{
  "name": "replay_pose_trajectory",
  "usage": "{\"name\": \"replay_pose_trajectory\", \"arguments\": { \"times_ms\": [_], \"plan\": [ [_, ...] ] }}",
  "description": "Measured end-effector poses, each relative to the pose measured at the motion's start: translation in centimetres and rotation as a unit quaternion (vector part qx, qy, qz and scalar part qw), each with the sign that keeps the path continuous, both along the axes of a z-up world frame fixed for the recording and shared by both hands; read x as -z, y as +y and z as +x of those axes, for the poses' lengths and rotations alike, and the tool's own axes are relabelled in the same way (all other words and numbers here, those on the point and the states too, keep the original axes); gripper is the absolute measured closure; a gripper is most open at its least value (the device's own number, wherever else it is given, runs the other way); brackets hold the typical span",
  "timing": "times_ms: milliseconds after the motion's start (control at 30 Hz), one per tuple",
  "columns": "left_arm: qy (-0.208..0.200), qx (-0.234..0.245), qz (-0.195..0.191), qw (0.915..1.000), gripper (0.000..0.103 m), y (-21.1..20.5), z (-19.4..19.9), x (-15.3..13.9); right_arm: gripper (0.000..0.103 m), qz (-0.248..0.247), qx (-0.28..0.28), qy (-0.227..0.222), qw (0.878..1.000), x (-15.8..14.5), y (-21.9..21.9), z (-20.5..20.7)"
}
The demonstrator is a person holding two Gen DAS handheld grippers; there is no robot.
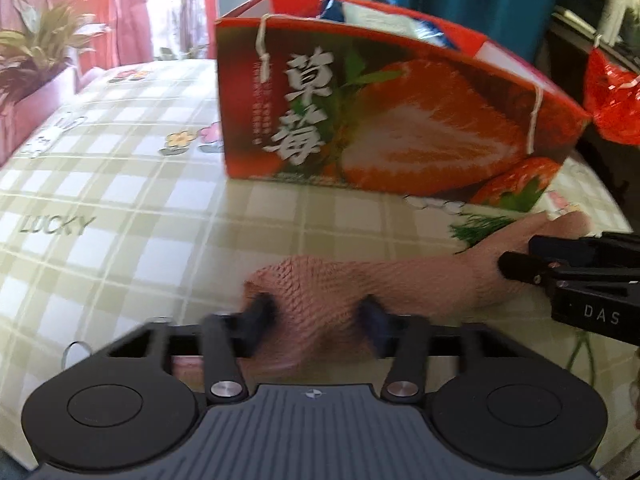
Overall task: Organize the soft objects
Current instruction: 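Close both tools on the pink knitted cloth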
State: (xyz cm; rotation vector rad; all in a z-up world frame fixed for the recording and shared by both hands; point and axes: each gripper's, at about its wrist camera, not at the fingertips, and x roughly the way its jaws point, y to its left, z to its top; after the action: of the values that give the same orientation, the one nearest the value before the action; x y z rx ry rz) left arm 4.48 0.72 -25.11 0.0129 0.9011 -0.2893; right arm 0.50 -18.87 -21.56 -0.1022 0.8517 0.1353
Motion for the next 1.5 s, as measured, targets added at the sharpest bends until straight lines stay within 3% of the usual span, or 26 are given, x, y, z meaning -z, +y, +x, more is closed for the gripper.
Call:
{"name": "replay_pose_trajectory", "arguments": {
  "times_ms": [100,467,600,800,967,1100,1267,1367,1467,1500],
  "plan": [
    [-0.006,0.005,-0.005,1.0000,0.071,-0.2,0.3,0.1,0.060,0.016,0.008,-0.007,1.000,-0.6,-0.5,-0.4],
    [-0.022,-0.021,-0.011,0.9995,0.069,1.7,2.4,0.5,0.045,0.002,0.031,-0.023,0.999,-1.3,-1.5,-0.7],
    [-0.025,-0.034,-0.016,0.9990,0.068,2.5,2.8,0.6,0.045,0.005,0.032,-0.008,0.999,-0.5,-1.5,-0.2],
    [-0.028,-0.051,-0.032,0.9978,0.068,4.5,3.5,0.7,0.045,-0.014,-0.011,0.017,1.000,1.1,0.5,0.7],
    [-0.028,-0.045,-0.047,0.9975,0.068,5.2,3.7,0.8,0.045,-0.020,-0.021,0.007,1.000,1.0,1.2,1.2],
    [-0.030,-0.044,-0.059,0.9968,0.068,5.6,3.6,0.9,0.045,-0.054,-0.050,-0.006,0.997,0.7,2.3,1.6],
    [-0.034,-0.042,-0.061,0.9967,0.068,6.3,3.0,1.1,0.055,-0.061,-0.052,0.015,0.997,1.3,2.2,2.1],
    [-0.033,-0.042,-0.059,0.9968,0.072,6.1,2.9,1.0,0.070,-0.043,-0.045,0.018,0.998,1.4,1.7,2.0],
    [-0.020,-0.043,-0.082,0.9955,0.081,6.7,3.0,0.9,0.089,-0.021,-0.046,0.008,0.999,0.9,1.4,1.7],
    [-0.017,-0.044,-0.088,0.9950,0.082,6.9,3.1,0.8,0.090,-0.021,-0.046,0.008,0.999,0.9,1.4,1.7]
  ]
}}
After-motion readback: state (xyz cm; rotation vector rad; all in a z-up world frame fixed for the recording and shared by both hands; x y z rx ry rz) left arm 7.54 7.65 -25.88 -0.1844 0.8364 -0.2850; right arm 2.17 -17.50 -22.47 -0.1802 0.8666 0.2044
